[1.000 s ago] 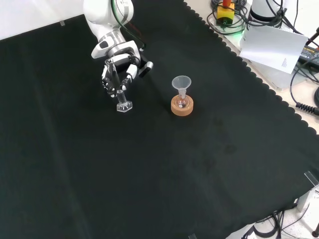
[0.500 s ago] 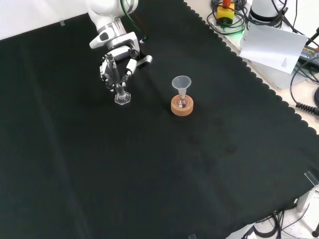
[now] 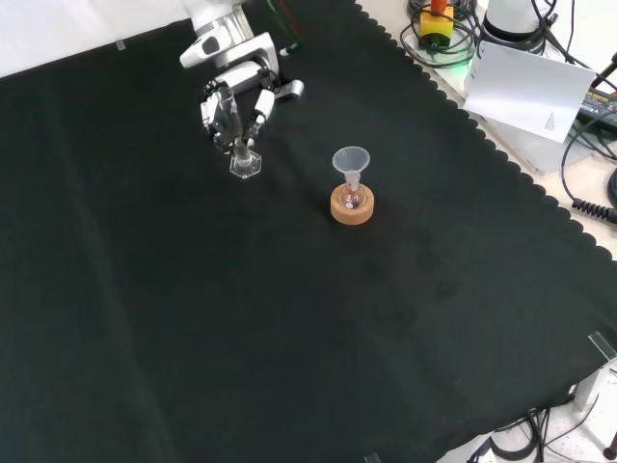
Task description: Pick up the graduated cylinder.
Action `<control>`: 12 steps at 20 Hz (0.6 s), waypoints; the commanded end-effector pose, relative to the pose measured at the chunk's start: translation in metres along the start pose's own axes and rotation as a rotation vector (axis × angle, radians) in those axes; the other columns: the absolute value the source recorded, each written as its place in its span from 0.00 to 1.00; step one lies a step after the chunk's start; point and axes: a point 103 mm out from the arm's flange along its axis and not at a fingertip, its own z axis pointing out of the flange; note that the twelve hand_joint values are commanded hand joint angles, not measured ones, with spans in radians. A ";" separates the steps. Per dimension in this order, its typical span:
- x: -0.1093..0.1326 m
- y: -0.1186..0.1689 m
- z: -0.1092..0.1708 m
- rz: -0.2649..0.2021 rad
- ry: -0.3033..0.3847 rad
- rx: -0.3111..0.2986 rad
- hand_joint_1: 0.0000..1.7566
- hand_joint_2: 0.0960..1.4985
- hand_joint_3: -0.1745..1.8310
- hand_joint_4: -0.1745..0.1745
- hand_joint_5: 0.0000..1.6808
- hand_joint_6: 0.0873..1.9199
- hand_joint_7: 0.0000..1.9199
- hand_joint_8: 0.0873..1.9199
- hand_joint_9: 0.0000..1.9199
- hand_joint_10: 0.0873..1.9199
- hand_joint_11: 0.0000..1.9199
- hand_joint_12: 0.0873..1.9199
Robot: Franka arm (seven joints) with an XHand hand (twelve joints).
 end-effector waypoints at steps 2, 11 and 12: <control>0.039 -0.046 -0.017 0.016 -0.103 0.086 0.72 0.73 0.09 0.00 0.57 0.52 0.52 0.51 0.71 0.06 0.61 0.39; 0.064 -0.092 -0.017 0.020 -0.199 0.227 0.72 0.73 0.09 0.00 0.57 0.52 0.52 0.51 0.71 0.05 0.61 0.39; 0.065 -0.097 -0.017 0.019 -0.205 0.238 0.72 0.73 0.09 0.00 0.57 0.52 0.52 0.51 0.71 0.05 0.61 0.39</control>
